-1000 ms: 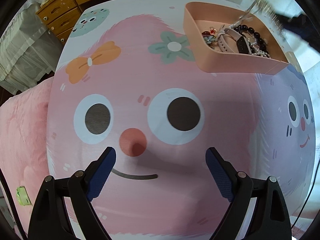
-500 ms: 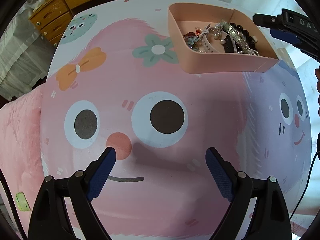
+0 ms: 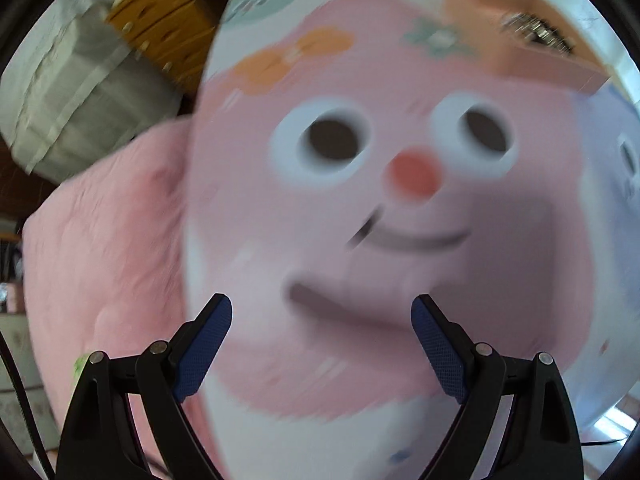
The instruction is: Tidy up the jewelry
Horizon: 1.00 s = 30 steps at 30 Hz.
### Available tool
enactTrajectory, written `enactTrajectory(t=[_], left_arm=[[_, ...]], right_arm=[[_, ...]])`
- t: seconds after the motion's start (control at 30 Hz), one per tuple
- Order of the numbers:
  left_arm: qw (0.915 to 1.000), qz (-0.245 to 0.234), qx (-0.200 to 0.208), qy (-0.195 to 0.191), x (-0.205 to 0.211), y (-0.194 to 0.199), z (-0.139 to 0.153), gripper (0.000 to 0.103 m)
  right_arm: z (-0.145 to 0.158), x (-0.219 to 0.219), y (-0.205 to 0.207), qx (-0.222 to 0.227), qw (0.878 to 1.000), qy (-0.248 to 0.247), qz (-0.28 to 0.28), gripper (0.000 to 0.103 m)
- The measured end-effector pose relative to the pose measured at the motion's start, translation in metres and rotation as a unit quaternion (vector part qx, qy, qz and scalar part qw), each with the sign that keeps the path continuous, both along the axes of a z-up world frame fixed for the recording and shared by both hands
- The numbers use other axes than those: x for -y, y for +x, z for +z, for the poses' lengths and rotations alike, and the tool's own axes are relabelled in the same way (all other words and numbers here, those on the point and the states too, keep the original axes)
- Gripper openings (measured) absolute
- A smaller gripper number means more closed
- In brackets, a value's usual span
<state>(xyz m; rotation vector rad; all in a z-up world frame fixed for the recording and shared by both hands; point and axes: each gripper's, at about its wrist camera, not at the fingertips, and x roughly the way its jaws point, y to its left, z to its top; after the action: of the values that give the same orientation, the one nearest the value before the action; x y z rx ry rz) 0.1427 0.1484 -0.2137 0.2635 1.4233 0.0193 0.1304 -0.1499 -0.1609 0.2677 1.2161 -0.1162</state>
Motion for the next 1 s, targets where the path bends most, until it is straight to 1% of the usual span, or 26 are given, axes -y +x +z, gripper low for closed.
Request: enactTrajectory(t=[0.03, 0.07, 0.1, 0.13, 0.2, 0.23, 0.3, 0.33, 0.43, 0.53, 0.6, 0.67, 0.77, 0.8, 0.83, 0.87, 0.9, 0.97, 1.0], left_arm=[[0.9999, 0.008, -0.001, 0.008, -0.010, -0.009, 0.004, 0.090], [0.9999, 0.014, 0.003, 0.009, -0.016, -0.016, 0.009, 0.090], [0.9997, 0.020, 0.013, 0.001, -0.022, -0.025, 0.018, 0.090], [0.9992, 0.028, 0.024, -0.015, -0.025, -0.033, 0.028, 0.090], [0.9970, 0.046, 0.036, -0.051, -0.027, -0.045, 0.045, 0.090], [0.9945, 0.058, 0.044, -0.075, -0.025, -0.051, 0.056, 0.090], [0.9907, 0.060, 0.061, -0.106, -0.016, -0.058, 0.072, 0.090], [0.9886, 0.052, 0.074, -0.121, -0.005, -0.062, 0.083, 0.090], [0.9875, 0.022, 0.091, -0.126, 0.025, -0.070, 0.107, 0.090], [0.9892, -0.010, 0.080, -0.122, 0.064, -0.080, 0.124, 0.090], [0.9891, -0.019, 0.079, -0.123, 0.084, -0.082, 0.132, 0.090], [0.9863, -0.025, 0.104, -0.125, 0.098, -0.093, 0.144, 0.090], [0.9836, -0.031, 0.135, -0.115, 0.113, -0.107, 0.161, 0.090], [0.9821, -0.031, 0.145, -0.117, 0.116, -0.112, 0.168, 0.091], [0.9809, -0.029, 0.152, -0.118, 0.120, -0.118, 0.175, 0.093], [0.9798, -0.024, 0.161, -0.116, 0.123, -0.123, 0.181, 0.099], [0.9790, -0.022, 0.166, -0.117, 0.124, -0.127, 0.184, 0.102], [0.9760, -0.021, 0.184, -0.115, 0.127, -0.135, 0.193, 0.102], [0.9744, -0.018, 0.197, -0.107, 0.129, -0.138, 0.197, 0.102]], right_arm=[[-0.004, -0.002, -0.014, -0.024, 1.000, 0.002, -0.010, 0.096], [-0.009, -0.006, -0.030, -0.056, 0.998, 0.003, -0.021, 0.096], [-0.013, -0.011, -0.046, -0.089, 0.996, 0.011, -0.022, 0.096], [-0.014, -0.015, -0.059, -0.106, 0.994, 0.020, -0.017, 0.096], [-0.012, -0.024, -0.085, -0.131, 0.991, 0.035, 0.008, 0.096], [-0.009, -0.028, -0.096, -0.138, 0.990, 0.029, 0.017, 0.096], [-0.002, -0.033, -0.109, -0.141, 0.989, 0.021, 0.028, 0.097], [0.004, -0.035, -0.115, -0.135, 0.990, 0.024, 0.037, 0.097], [0.024, -0.039, -0.126, -0.111, 0.991, 0.017, 0.068, 0.097], [0.051, -0.035, -0.136, -0.071, 0.994, -0.001, 0.086, 0.098], [0.068, -0.030, -0.141, -0.044, 0.996, 0.002, 0.084, 0.098], [0.082, -0.022, -0.149, -0.020, 0.997, 0.019, 0.076, 0.098], [0.097, -0.007, -0.160, -0.013, 0.997, 0.046, 0.057, 0.098], [0.104, -0.002, -0.165, -0.004, 0.997, 0.049, 0.052, 0.098], [0.112, 0.003, -0.170, 0.010, 0.998, 0.044, 0.047, 0.098], [0.115, 0.002, -0.167, 0.017, 0.998, 0.038, 0.044, 0.099], [0.121, 0.005, -0.170, 0.024, 0.998, 0.035, 0.042, 0.099], [0.129, 0.010, -0.174, 0.034, 0.998, 0.034, 0.041, 0.100], [0.133, 0.011, -0.176, 0.043, 0.998, 0.029, 0.039, 0.100]])
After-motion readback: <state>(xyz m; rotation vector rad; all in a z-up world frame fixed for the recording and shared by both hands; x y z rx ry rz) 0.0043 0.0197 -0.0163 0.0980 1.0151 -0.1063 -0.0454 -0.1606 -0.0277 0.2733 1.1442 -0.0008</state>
